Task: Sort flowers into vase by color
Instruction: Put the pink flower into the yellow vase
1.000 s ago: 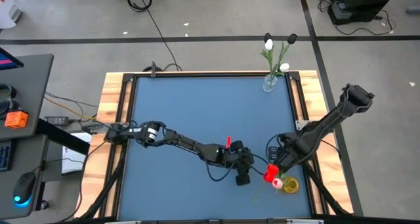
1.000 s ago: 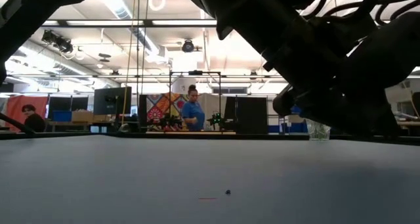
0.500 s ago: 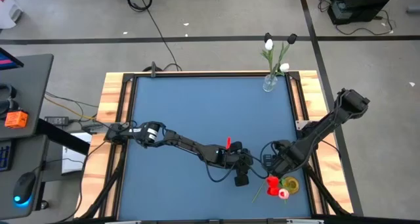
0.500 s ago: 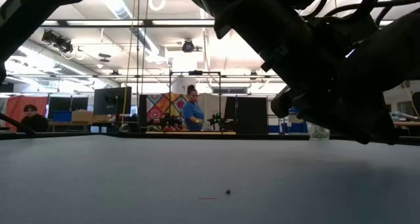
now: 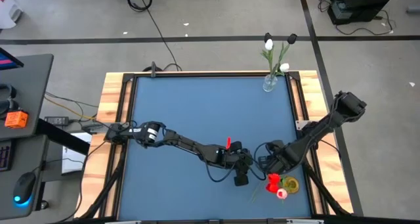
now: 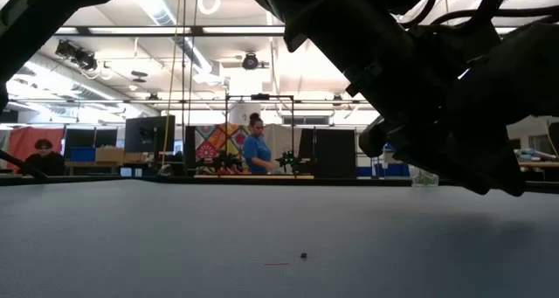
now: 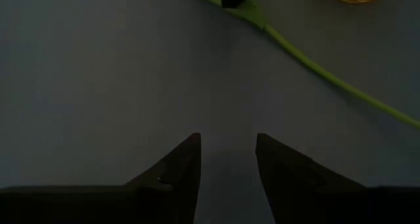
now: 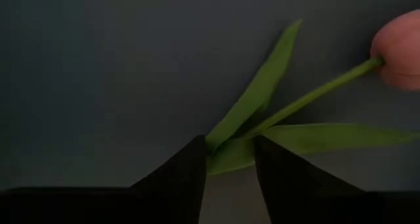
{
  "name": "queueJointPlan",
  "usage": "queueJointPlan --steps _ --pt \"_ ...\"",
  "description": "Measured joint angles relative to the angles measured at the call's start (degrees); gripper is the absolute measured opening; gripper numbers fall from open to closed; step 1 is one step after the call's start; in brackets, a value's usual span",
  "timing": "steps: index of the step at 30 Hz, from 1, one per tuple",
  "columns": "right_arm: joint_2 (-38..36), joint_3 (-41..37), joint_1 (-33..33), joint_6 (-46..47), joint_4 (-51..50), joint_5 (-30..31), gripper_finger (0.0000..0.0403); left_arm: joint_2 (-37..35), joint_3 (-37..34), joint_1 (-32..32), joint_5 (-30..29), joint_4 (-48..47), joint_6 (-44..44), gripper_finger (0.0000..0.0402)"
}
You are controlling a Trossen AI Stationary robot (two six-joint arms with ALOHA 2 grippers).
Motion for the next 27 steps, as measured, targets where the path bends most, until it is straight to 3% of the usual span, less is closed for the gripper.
queueJointPlan --steps 10,17,27 --pt "-6.63 0.0 -7.17 -15.76 0.74 10.0 0.0126 -0.57 -0.02 0.2 0.4 -0.45 -2.81 0.0153" --pt "-9.73 -0.02 -13.15 -12.54 -7.26 -6.51 0.0125 -1.66 0.02 1.44 2.53 -0.48 -7.47 0.0153" --pt "-6.1 -3.95 -10.59 -7.25 0.34 -8.71 0.0125 -2.23 0.0 1.5 2.82 -1.43 -7.58 0.0153"
